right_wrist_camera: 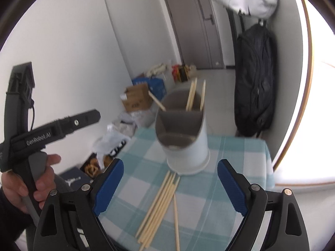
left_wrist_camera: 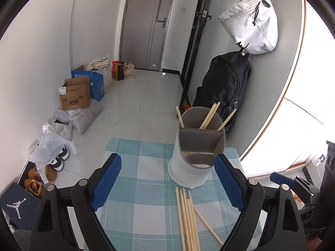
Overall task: Organize utensils
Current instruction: 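Lower the right gripper to the chopstick pile and grasp chopsticks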
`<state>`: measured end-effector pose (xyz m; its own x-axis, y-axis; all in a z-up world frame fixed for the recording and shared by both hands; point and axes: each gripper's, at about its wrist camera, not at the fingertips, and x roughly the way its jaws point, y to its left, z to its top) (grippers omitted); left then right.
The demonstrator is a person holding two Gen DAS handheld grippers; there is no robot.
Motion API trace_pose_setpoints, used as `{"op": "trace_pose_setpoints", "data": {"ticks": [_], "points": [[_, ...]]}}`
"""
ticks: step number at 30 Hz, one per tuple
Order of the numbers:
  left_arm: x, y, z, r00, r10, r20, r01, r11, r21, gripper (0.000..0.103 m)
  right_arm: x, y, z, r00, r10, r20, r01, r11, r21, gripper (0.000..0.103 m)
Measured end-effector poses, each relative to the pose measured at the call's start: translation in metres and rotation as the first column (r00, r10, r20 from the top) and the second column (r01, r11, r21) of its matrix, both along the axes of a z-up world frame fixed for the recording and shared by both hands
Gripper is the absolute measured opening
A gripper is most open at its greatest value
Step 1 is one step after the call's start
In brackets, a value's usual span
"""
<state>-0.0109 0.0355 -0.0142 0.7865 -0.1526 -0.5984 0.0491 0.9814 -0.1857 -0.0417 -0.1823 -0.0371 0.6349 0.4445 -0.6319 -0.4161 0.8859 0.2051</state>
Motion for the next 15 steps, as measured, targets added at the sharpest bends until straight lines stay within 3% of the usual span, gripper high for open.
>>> {"op": "trace_pose_setpoints", "data": {"ticks": [5, 7, 14, 15], "points": [[0.004, 0.011, -0.026, 0.998, 0.026, -0.057, -0.028, 0.999, -0.034, 0.088, 0.009, 0.012, -0.037, 0.993, 0.034, -0.117, -0.043, 0.996, -0.075, 0.087], [0.006, 0.017, -0.034, 0.996, 0.026, -0.081, -0.03, 0.999, -0.043, 0.088, 0.014, 0.017, -0.049, 0.986, 0.049, -0.161, -0.065, 0.993, -0.098, 0.071], [0.007, 0.027, -0.043, 0.996, 0.04, -0.08, -0.042, 0.999, -0.027, 0.088, 0.029, 0.038, -0.094, 0.948, 0.092, -0.303, -0.159, 0.966, -0.203, 0.049], [0.007, 0.029, -0.044, 0.996, 0.04, -0.082, -0.043, 0.998, -0.034, 0.088, 0.03, 0.042, -0.098, 0.944, 0.099, -0.315, -0.174, 0.961, -0.217, 0.042]]}}
